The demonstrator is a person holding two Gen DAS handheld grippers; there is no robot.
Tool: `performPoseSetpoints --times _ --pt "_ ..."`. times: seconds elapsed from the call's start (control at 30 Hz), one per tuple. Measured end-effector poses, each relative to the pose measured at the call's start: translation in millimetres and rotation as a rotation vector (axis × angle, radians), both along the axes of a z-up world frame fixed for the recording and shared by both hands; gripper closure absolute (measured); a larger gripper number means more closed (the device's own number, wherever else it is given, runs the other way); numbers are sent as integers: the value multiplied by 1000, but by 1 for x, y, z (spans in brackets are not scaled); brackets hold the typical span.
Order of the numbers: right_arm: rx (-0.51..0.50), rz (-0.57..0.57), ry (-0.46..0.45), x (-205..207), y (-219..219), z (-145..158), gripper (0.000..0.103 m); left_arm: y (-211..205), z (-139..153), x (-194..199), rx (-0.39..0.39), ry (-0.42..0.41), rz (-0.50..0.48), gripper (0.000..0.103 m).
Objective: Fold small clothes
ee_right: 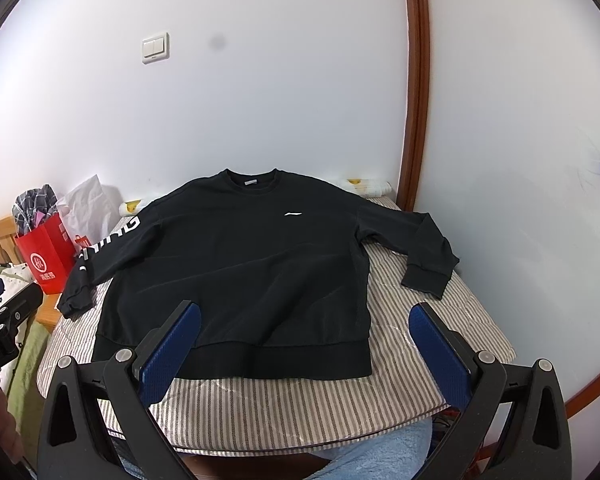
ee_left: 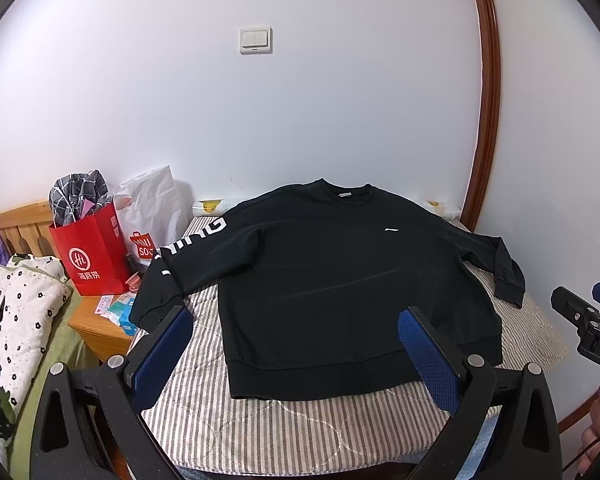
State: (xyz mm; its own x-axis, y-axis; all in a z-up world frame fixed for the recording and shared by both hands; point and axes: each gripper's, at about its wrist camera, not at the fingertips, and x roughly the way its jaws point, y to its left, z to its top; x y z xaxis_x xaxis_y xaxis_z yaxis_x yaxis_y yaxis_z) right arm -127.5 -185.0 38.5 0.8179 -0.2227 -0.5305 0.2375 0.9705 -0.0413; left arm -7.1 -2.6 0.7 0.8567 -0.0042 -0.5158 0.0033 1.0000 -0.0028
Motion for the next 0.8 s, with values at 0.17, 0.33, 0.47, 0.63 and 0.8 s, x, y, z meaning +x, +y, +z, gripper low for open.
performPoseSetpoints --times 0.17,0.33,0.47,0.63,0.8 --pt "2 -2 0 -1 0 1 1 -1 -2 -1 0 2 -1 0" --pt "10 -6 1 -2 -3 0 1 -1 -3 -1 -1 2 -1 0" --pt "11 -9 0 -2 -3 0 1 0 -3 -1 -1 2 -1 0" --pt "14 -13 -3 -4 -5 1 1 0 -2 -1 -2 2 -2 0" --pt "16 -18 -2 -4 -7 2 1 0 -2 -1 -3 2 -2 0"
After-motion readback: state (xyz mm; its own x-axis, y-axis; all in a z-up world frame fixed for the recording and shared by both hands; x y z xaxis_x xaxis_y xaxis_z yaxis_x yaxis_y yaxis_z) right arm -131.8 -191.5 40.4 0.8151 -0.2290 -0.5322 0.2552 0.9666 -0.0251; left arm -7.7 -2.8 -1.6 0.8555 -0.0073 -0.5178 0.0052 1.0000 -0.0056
